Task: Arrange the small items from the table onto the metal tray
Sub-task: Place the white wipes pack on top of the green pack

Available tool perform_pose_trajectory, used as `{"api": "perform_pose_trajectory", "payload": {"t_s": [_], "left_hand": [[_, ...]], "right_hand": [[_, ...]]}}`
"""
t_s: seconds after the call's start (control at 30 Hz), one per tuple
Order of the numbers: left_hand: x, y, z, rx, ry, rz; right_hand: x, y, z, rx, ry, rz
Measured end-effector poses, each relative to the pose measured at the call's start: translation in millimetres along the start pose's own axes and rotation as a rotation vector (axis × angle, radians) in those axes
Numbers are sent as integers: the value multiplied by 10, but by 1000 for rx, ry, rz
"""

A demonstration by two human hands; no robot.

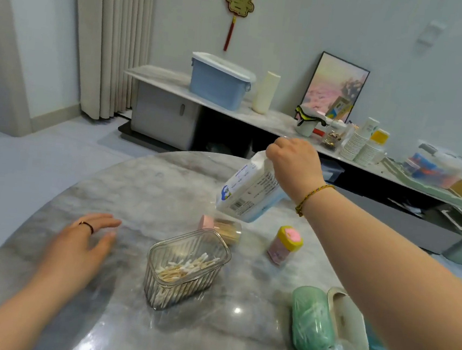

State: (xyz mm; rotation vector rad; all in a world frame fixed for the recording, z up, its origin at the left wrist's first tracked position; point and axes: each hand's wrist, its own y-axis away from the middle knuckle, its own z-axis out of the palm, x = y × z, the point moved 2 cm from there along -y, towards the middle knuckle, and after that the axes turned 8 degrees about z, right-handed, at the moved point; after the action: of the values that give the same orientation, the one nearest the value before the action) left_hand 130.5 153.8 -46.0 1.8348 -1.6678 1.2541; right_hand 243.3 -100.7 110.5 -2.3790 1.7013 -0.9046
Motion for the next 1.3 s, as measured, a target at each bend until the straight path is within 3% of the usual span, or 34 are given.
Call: {"api": "perform_pose_trajectory", "payload": {"t_s": [0.1,0.17,0.27,0.4,0.6,0.77,0.97,1.2,1.3], "left_hand": [[332,31,-217,103,176,7],[594,112,-262,84,338,-14],[1000,309,-177,-47,634,-104],[1422,660,2,-244,948,-343],[1907,1136,221,-641,1276,-619],[2152,1510,329,-542,1509,-790],[2333,1744,377,-523,1436,-672],[2416,1777,517,-384,1327,-377],[2477,1806,560,-339,1261,-281]], "right_hand": [[26,162,-270,85,-89,-45],[16,321,-482,172,-163,-68],[73,594,-797,333,-232,-29],[186,1019,-1197,425,-267,7],[224,1709,-1600,482,-286,-92],[351,2302,-1727,569,-394,-2],[518,2927,-1643,587,-636,205],[675,3318,-1442,308,-1587,711],[777,3424,-1254,115,-1858,923]]}}
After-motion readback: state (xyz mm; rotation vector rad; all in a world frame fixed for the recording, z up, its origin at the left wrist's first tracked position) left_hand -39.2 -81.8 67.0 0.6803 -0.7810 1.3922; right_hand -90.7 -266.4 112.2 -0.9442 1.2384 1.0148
